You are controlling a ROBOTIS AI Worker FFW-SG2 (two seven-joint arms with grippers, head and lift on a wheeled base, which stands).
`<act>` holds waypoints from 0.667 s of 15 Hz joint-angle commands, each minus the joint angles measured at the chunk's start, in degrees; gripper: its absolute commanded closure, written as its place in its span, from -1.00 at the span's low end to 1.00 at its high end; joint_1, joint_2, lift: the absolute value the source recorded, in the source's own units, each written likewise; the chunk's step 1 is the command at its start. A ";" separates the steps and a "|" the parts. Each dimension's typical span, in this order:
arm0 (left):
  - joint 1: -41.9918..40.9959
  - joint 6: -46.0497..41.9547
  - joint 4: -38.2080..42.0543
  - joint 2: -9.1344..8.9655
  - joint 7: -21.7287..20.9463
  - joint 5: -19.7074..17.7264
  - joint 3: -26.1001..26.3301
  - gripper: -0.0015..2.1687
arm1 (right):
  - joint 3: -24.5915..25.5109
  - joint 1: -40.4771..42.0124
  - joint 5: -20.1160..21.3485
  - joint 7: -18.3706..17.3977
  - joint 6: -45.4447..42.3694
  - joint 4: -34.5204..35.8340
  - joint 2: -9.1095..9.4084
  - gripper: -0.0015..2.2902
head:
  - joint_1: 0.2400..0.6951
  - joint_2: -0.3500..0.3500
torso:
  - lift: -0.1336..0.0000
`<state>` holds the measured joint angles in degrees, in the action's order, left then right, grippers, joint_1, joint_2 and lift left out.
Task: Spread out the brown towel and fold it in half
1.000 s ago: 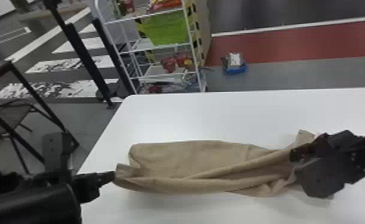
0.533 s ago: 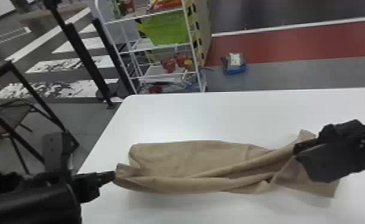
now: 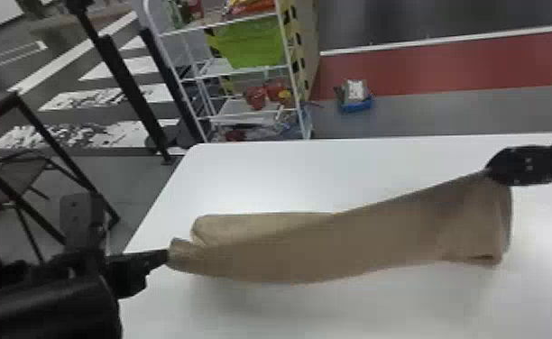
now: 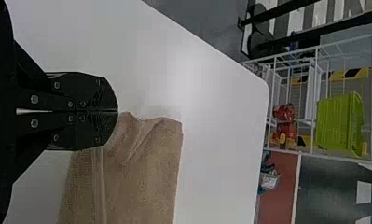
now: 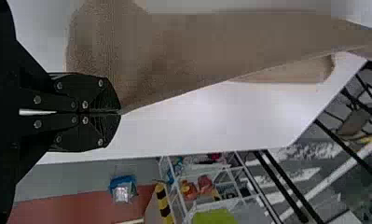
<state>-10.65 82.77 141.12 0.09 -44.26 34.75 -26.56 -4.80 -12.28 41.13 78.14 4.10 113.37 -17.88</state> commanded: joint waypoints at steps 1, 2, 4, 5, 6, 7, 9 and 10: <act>4.41 -0.01 -0.94 -0.24 -0.82 -0.03 -0.51 0.97 | 5.77 -0.90 -4.04 0.19 1.66 1.85 0.13 0.49 | 1.00 1.00 | -1.00; 7.31 0.87 -2.34 -0.24 -2.14 -0.03 -0.42 0.97 | 6.03 -0.20 -4.31 0.19 1.66 2.56 -0.05 0.49 | 1.00 1.00 | -1.00; 11.00 2.27 -4.63 -0.24 -2.93 0.41 2.04 0.97 | 5.94 2.00 -3.07 0.19 0.25 3.79 -0.13 0.49 | 1.00 0.94 | -1.00; 13.02 2.27 -6.12 -0.24 -2.32 0.76 3.80 0.97 | 6.21 1.82 -2.55 0.19 -0.27 3.70 -0.13 0.49 | 1.00 0.90 | -1.00; 15.31 2.27 -7.53 -0.24 -1.97 0.67 4.77 0.97 | 6.47 1.30 -1.32 0.19 -0.80 3.17 -0.13 0.49 | 1.00 0.87 | -1.00; 18.30 2.27 -9.46 -0.24 -1.35 0.32 5.91 0.98 | 7.00 0.24 -0.44 0.19 -1.68 1.94 -0.13 0.49 | 1.00 0.85 | -1.00; 24.10 2.10 -14.03 -0.24 0.49 -0.56 8.63 0.97 | 7.35 -1.25 2.11 0.19 -5.90 -1.31 -0.22 0.49 | 0.93 0.72 | -1.00; 27.44 1.92 -17.37 -0.24 1.55 -0.47 10.22 0.98 | 7.35 -2.48 3.34 0.19 -6.78 -3.42 -0.22 0.49 | 0.88 0.68 | -1.00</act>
<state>11.85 84.94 128.33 0.09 -43.48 34.51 -18.64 2.46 -13.16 42.44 78.13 -0.63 112.87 -18.08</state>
